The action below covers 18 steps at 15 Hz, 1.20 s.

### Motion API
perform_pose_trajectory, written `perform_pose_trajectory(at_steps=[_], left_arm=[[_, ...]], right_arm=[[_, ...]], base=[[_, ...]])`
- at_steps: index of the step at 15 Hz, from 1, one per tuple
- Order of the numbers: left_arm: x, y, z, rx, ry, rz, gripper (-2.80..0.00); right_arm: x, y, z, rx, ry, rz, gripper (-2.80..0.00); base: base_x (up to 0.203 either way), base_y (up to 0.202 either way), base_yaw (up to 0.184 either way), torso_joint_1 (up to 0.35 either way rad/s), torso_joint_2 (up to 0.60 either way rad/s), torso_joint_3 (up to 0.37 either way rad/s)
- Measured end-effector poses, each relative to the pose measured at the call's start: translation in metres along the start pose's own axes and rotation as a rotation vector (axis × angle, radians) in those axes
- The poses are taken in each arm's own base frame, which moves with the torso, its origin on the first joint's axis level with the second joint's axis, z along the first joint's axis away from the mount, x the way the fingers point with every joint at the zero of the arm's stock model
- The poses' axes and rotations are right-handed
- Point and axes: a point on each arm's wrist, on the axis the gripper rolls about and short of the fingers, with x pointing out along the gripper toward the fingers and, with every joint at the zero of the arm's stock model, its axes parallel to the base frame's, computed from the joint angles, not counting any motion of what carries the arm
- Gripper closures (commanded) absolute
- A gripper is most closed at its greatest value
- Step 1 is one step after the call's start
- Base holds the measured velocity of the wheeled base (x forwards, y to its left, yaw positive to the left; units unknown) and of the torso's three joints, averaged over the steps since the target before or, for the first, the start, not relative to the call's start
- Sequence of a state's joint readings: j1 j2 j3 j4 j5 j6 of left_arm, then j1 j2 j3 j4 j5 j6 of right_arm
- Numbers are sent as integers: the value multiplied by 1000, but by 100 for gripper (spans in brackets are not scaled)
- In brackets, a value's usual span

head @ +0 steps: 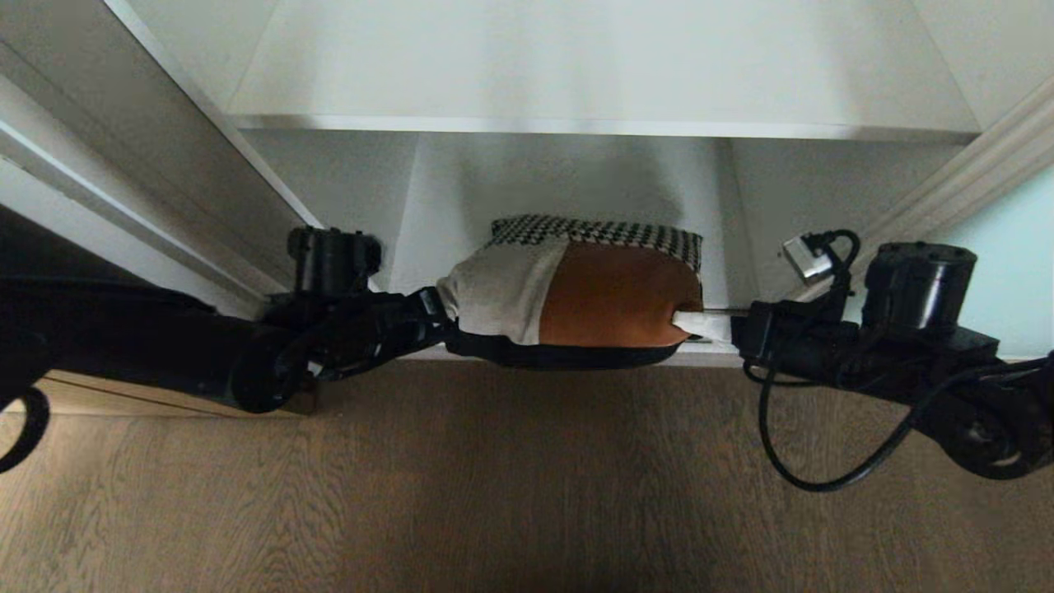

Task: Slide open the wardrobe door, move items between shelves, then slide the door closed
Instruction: Place the pillow on the higher shelf

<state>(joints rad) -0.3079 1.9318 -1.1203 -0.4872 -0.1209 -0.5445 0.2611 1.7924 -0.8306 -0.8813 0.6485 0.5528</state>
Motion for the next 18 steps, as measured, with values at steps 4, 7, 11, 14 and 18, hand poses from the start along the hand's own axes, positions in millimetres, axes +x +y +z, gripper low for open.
perform_pose_trajectory(at_steps=[4, 7, 11, 14, 18], left_arm=[[-46, -19, 1, 9, 9, -21, 0], [-78, -35, 1, 27, -9, -69, 0], [-123, -58, -7, 56, 21, -111, 0], [-157, -64, -12, 67, 16, -138, 0], [-194, -59, -19, 163, -16, -183, 0]], right_arm=[[-40, 42, -1, -13, -21, 29, 0], [-74, 70, -5, -9, -17, 30, 0], [-116, 103, -10, -5, -11, 29, 0], [-147, 126, -18, 4, 6, 30, 0], [-184, 151, -29, 11, 4, 36, 0]], base=[[0, 0, 0, 0, 0, 0], [0, 0, 0, 0, 0, 0], [0, 0, 0, 0, 0, 0], [0, 0, 0, 0, 0, 0], [0, 0, 0, 0, 0, 0]])
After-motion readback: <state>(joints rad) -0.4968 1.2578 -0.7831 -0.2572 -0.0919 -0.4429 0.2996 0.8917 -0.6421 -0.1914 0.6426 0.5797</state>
